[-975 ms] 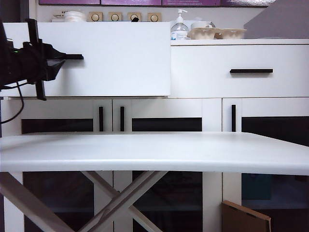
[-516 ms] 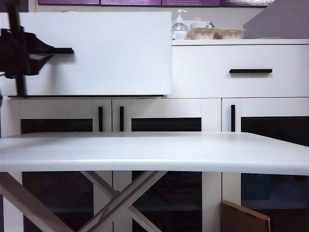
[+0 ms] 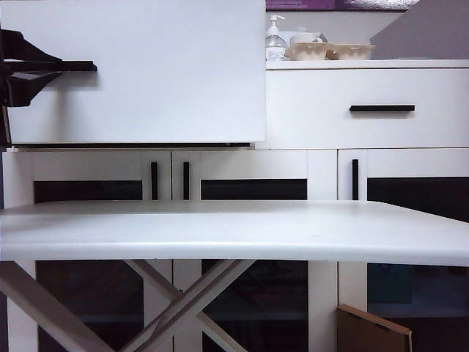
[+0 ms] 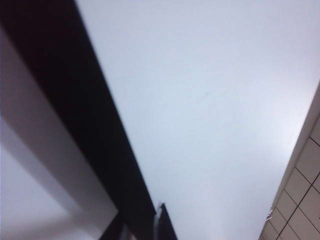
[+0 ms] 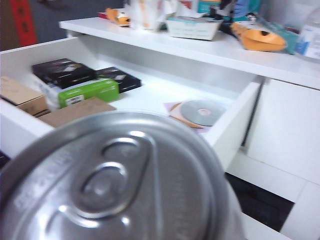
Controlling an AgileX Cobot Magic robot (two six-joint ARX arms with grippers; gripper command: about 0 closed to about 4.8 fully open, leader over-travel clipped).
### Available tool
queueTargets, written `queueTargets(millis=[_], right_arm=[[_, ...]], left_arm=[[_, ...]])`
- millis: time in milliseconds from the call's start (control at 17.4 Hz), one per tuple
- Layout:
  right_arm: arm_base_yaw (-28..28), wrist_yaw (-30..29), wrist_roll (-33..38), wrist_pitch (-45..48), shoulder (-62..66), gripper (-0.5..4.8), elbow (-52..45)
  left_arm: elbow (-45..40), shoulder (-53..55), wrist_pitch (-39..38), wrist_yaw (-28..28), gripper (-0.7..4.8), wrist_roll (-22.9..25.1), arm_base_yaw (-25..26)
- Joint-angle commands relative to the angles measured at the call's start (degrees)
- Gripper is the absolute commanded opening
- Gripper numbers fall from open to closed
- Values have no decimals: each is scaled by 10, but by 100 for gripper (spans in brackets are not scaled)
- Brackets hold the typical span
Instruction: Pick up a can of beer from the white table, open the left drawer, place the beer inside the drawer, and finally close the drawer.
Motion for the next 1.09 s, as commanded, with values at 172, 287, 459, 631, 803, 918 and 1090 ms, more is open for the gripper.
queueTargets(millis=[172,287,459,631,803,918,1090], right_arm=[[0,1,0,37,-13,40,8],[0,19,0,42,-13,41,8],[0,35,0,62,-13,45,8],[0,35,0,101,-13,44,8],[0,35,0,130,-16,44,8],[0,35,0,161,-14,26,8],[0,35,0,164,-9,-8,10]], left_arm=[[0,-4,7,61,479,11,3],[0,-19,7,103,479,30,3],[0,-66,6,187,479,41,3],[1,-109,6,362,311,-12,0],[61,-182,5,407,-12,-105,-7],[157,-194,-15,433,-4,-103,-7],[343,-194,-251,472,-5,30,-7]])
